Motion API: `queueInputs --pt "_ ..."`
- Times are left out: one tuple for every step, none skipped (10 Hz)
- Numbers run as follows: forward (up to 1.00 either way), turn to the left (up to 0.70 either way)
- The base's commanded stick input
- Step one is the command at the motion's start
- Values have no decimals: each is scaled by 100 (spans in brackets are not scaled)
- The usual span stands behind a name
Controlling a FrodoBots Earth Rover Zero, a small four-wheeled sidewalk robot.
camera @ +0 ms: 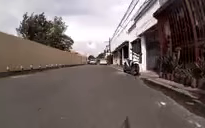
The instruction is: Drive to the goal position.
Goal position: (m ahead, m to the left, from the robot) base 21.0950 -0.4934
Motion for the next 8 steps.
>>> queueInputs --pt "70 0" --pt "70 0" --pt "70 0" --pt "70 0" --pt "70 0" --pt "70 0" --pt "70 0" --pt "70 0"
